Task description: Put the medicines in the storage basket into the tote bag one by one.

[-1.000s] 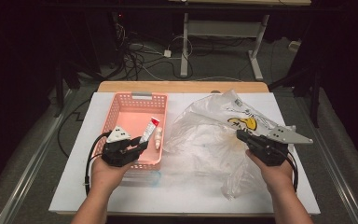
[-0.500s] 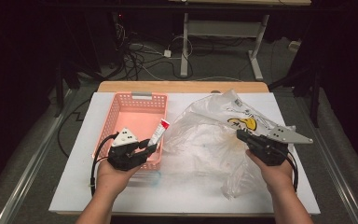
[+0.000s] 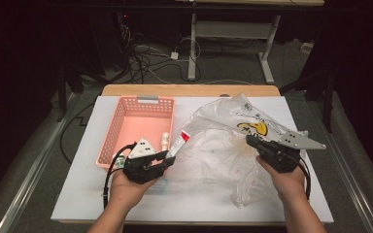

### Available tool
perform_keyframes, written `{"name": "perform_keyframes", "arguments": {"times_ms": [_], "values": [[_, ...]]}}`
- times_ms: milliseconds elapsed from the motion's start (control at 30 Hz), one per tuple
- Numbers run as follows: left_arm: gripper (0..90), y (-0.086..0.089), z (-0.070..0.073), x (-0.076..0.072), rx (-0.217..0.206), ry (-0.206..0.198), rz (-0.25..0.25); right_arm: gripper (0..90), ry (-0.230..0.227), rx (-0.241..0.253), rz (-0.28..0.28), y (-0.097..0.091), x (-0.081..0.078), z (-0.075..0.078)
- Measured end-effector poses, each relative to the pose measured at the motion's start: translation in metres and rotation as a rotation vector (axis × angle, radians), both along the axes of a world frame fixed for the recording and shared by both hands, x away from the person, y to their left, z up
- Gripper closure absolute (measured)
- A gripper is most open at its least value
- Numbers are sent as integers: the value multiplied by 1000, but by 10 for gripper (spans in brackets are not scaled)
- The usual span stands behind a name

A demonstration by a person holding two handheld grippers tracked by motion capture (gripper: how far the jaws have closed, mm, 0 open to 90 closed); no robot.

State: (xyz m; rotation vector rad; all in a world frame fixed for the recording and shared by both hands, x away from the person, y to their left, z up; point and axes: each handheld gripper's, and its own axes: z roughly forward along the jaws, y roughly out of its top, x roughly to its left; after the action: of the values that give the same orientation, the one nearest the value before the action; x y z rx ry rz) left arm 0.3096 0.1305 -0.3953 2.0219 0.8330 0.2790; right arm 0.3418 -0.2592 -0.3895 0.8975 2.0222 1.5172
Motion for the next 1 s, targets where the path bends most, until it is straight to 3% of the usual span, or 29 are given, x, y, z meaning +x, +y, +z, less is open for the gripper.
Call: {"name": "perform_keyframes", "arguments": {"times_ms": [367,1000], "values": [[668,-25,-13,-3,45,28,-64,900,-2,-5,5,0,0,0],[668,-49,-35,-2,98,75,-109,900,-1,-10,7,3,-2,0]]}}
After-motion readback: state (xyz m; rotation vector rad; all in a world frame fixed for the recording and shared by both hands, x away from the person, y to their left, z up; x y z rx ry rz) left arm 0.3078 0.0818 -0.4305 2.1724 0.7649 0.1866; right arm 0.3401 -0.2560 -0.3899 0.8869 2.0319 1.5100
